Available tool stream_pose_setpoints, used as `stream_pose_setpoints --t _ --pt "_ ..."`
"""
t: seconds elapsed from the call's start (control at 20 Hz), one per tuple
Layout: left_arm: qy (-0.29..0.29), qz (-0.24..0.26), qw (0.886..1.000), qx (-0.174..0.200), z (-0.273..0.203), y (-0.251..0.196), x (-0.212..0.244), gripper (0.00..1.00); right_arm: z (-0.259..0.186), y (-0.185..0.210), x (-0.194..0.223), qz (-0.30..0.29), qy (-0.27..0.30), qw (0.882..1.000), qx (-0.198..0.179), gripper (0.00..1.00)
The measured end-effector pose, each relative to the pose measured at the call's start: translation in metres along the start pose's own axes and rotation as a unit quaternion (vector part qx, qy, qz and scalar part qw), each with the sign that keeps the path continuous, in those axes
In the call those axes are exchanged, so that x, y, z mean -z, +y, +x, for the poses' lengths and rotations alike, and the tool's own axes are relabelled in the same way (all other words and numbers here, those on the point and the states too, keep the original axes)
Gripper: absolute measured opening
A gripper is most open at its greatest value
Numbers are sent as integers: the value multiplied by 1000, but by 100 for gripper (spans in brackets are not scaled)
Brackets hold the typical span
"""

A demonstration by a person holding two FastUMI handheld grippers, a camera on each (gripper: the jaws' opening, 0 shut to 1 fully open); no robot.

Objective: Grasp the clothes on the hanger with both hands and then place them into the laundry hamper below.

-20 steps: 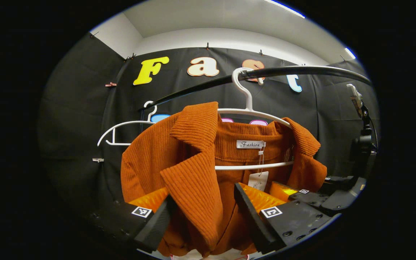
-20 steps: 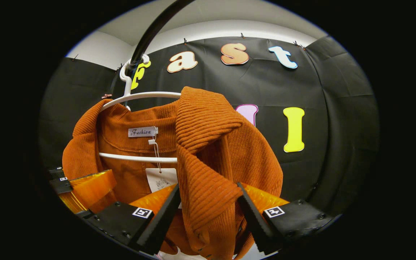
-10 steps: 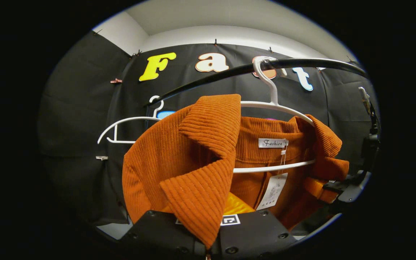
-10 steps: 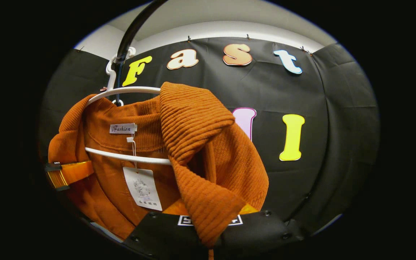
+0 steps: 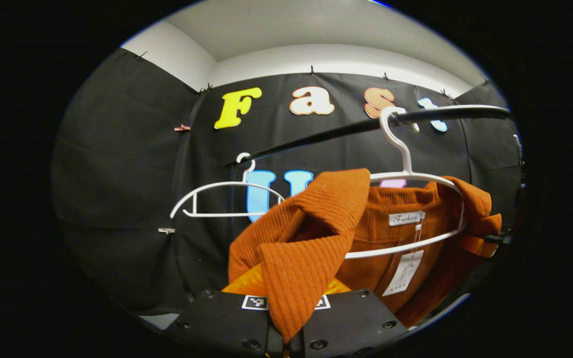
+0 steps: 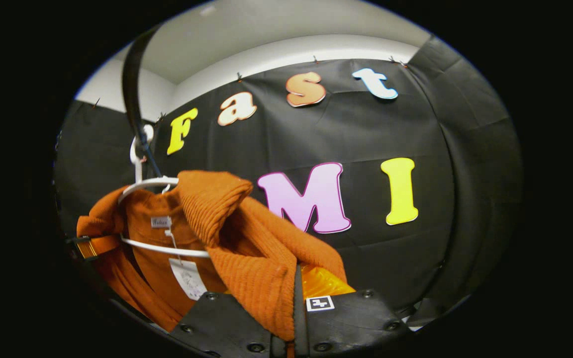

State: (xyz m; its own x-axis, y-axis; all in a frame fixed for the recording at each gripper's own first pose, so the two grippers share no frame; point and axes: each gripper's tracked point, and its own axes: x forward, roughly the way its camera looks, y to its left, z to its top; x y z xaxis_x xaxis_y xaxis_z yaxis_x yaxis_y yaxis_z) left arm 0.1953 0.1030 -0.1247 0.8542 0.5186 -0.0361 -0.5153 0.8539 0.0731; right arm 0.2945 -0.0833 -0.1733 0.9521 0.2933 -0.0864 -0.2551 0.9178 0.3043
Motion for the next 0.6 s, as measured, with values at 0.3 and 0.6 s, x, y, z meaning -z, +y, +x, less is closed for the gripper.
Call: stream_pose_setpoints --t 0.3,0.6 --pt "-34 25 998 -45 -2 42 -33 10 0 -5 -31 17 -24 1000 -1 14" --pt "-75 55 995 -33 13 46 -70 10 -7 -7 -57 32 -32 999 -26 14"
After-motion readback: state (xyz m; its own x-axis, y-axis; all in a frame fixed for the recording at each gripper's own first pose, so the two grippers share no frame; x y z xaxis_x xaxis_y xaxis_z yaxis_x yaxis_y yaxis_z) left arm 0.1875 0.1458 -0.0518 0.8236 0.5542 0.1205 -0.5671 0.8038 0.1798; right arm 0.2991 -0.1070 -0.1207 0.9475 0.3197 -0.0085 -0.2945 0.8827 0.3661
